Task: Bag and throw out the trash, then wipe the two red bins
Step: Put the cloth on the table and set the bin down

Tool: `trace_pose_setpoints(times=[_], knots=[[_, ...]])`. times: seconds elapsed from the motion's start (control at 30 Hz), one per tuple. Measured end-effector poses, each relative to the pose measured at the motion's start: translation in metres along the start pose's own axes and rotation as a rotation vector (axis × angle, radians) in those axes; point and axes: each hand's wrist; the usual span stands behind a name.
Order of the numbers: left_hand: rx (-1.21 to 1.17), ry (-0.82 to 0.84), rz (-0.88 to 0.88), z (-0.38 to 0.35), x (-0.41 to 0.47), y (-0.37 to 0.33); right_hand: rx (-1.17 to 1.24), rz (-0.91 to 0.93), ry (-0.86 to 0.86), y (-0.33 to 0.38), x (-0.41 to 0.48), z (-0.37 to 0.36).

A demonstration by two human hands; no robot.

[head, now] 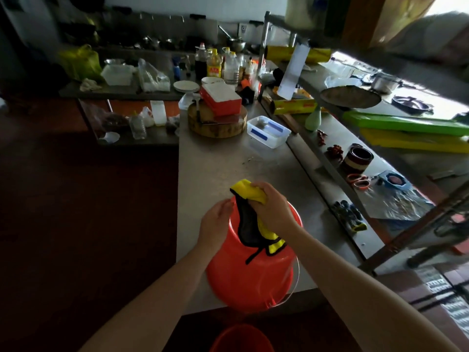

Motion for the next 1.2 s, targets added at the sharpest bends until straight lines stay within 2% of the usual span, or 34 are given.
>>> trace_pose_setpoints(times=[0.1,0.27,0.33,0.43,0.6,0.67,0.8,0.87,0.9,0.97,1.03,1.07,1.13,1.2], knots=[[-0.178,0.135,0.049,-0.019,0.016,-0.029,0.037,-0.088,-0.013,0.000,0.002,0.025],[-0.113,0.199,0.012,-0.047,0.021,-0.047,0.124,-0.159,0.038,-0.004,-0.002,0.061],[-0.031,0.169,-0.039,-0.055,0.018,-0.052,0.090,-0.178,0.053,-0.006,-0.003,0.072],[-0.046,0.107,-0.053,-0.069,0.013,-0.063,0.001,-0.130,0.035,-0.007,-0.005,0.084],[0.048,0.025,-0.048,-0.087,0.001,-0.089,0.343,-0.198,-0.005,-0.007,-0.015,0.095],[0.027,0.114,-0.104,-0.092,-0.005,-0.101,0.336,-0.216,-0.046,-0.008,-0.017,0.098],[0.074,0.460,-0.310,-0.099,-0.016,-0.106,0.276,-0.246,-0.193,-0.014,-0.017,0.111],[0.076,0.504,-0.282,-0.098,-0.017,-0.100,0.310,-0.272,-0.224,-0.022,-0.018,0.121],[0.075,0.461,-0.265,-0.098,-0.015,-0.098,0.341,-0.275,-0.213,-0.025,-0.019,0.128],[0.195,0.299,-0.273,-0.097,-0.005,-0.097,0.407,-0.267,-0.138,-0.027,-0.022,0.144],[0.406,0.196,-0.383,-0.095,0.010,-0.105,0.417,-0.242,-0.024,-0.025,-0.024,0.162],[0.485,0.204,-0.465,-0.095,0.019,-0.109,0.395,-0.226,0.021,-0.024,-0.025,0.171],[0.584,0.326,-0.570,-0.096,0.035,-0.117,0.396,-0.199,0.071,-0.023,-0.030,0.189],[0.612,0.490,-0.559,-0.099,0.046,-0.126,0.412,-0.208,0.070,-0.026,-0.035,0.203]])
Point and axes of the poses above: each hand's wrist, its own x-axis towards the middle knuckle, its own z-axis out of the back of the hand, y = z × x, and after that the axes turned 3 degrees about x, right-handed
